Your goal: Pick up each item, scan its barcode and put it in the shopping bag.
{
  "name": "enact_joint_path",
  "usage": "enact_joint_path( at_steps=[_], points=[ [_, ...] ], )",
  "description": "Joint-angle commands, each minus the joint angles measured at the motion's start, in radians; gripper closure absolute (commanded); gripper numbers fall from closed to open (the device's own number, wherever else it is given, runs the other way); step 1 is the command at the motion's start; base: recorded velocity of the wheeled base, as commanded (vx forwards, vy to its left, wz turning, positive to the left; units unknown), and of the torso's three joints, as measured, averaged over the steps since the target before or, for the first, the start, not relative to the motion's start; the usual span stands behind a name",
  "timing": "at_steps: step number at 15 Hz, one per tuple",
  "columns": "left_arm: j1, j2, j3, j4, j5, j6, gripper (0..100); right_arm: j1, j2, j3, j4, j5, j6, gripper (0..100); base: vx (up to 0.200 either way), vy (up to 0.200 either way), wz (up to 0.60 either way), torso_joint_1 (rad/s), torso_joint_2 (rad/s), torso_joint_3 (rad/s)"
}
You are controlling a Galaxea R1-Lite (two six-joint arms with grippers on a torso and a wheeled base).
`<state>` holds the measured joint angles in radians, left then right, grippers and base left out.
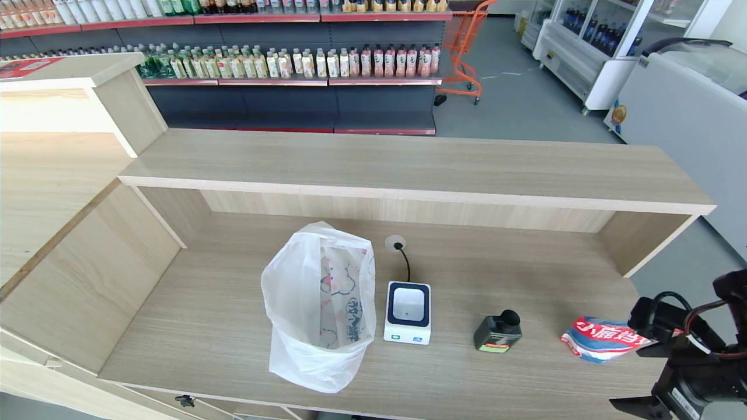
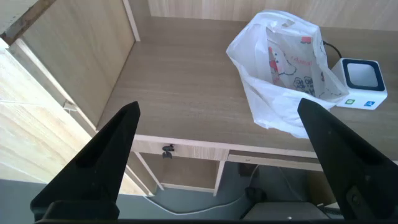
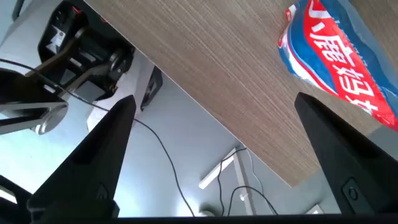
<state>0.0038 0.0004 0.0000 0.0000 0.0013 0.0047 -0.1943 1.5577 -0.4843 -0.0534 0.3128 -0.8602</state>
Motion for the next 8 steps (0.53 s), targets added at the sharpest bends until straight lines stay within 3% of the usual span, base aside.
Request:
enact_joint_path(
  at_steps=[1, 4, 5, 8],
  points=[
    [0.001, 0.000, 0.000, 0.000, 0.000, 0.000, 0, 0.027, 0.144, 0.010, -0.095, 0.043, -0.003, 0, 0.000, 0.000, 0.00, 0.000, 0.00, 0.000],
    [0.001, 0.000, 0.000, 0.000, 0.000, 0.000, 0, 0.067, 0.254, 0.006, -0.203, 0.169, -0.003, 0, 0.000, 0.000, 0.00, 0.000, 0.00, 0.000],
    [0.001, 0.000, 0.000, 0.000, 0.000, 0.000, 0, 0.068, 0.257, 0.006, -0.204, 0.172, -0.003, 0, 0.000, 0.000, 0.00, 0.000, 0.00, 0.000],
    [0.001, 0.000, 0.000, 0.000, 0.000, 0.000, 0, 0.139, 0.377, -0.022, -0.376, 0.221, -0.002, 0, 0.000, 0.000, 0.00, 0.000, 0.00, 0.000]
  ],
)
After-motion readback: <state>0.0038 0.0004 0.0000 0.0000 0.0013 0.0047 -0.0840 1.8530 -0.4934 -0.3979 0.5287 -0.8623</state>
